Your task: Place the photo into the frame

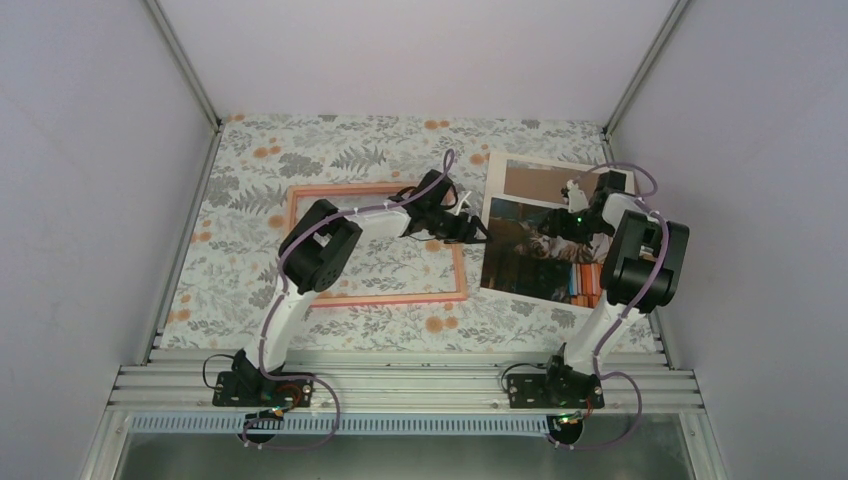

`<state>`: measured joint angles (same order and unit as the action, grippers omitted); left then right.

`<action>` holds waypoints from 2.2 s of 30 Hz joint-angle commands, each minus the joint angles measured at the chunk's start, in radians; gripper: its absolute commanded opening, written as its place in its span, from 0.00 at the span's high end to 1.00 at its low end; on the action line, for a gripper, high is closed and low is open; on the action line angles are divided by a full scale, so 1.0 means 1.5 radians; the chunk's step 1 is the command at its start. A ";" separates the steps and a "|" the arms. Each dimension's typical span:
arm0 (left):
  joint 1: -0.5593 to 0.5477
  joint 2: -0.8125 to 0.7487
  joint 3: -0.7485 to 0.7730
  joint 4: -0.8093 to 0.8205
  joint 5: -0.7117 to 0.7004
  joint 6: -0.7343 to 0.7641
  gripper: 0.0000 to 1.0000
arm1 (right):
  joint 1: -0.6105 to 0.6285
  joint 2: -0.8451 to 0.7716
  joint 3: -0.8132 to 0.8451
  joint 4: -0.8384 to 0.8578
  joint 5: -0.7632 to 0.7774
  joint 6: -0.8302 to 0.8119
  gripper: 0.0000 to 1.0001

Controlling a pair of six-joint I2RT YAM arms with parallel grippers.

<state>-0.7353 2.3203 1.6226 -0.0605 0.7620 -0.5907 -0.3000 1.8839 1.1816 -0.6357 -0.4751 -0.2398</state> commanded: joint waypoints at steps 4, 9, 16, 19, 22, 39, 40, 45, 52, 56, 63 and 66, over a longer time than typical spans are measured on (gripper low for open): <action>0.001 0.016 -0.013 -0.088 -0.050 -0.028 0.38 | -0.006 0.032 -0.051 0.024 0.031 0.030 0.43; 0.003 -0.013 -0.008 -0.208 -0.166 0.005 0.37 | -0.006 0.029 -0.055 0.025 0.033 0.033 0.43; -0.010 -0.038 0.026 -0.267 -0.227 0.090 0.35 | -0.006 0.021 -0.065 0.029 0.031 0.035 0.41; -0.011 -0.063 -0.033 -0.133 -0.133 0.058 0.36 | -0.006 0.019 -0.068 0.030 0.031 0.035 0.41; -0.012 -0.060 -0.065 -0.049 -0.084 0.020 0.37 | -0.006 0.017 -0.071 0.030 0.037 0.033 0.42; -0.016 0.049 -0.001 -0.042 -0.034 -0.082 0.47 | -0.006 0.035 -0.083 0.037 0.039 0.036 0.43; -0.016 0.055 0.003 -0.044 -0.033 -0.086 0.49 | -0.006 0.035 -0.084 0.037 0.039 0.036 0.43; -0.012 0.071 0.013 -0.022 -0.027 -0.111 0.51 | -0.006 0.038 -0.086 0.037 0.041 0.035 0.43; -0.009 0.070 0.018 0.035 -0.041 -0.137 0.60 | -0.006 0.042 -0.086 0.037 0.044 0.035 0.43; -0.009 0.067 0.020 0.052 -0.047 -0.137 0.72 | -0.006 0.041 -0.088 0.036 0.043 0.033 0.43; -0.008 0.057 0.028 0.054 -0.055 -0.126 0.97 | -0.006 0.042 -0.087 0.037 0.044 0.035 0.44; -0.006 0.035 0.029 0.030 -0.072 -0.106 0.98 | -0.006 0.040 -0.084 0.035 0.046 0.034 0.42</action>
<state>-0.7483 2.3840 1.6459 0.0116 0.7010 -0.7933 -0.3092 1.8614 1.1118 -0.5301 -0.4889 -0.2039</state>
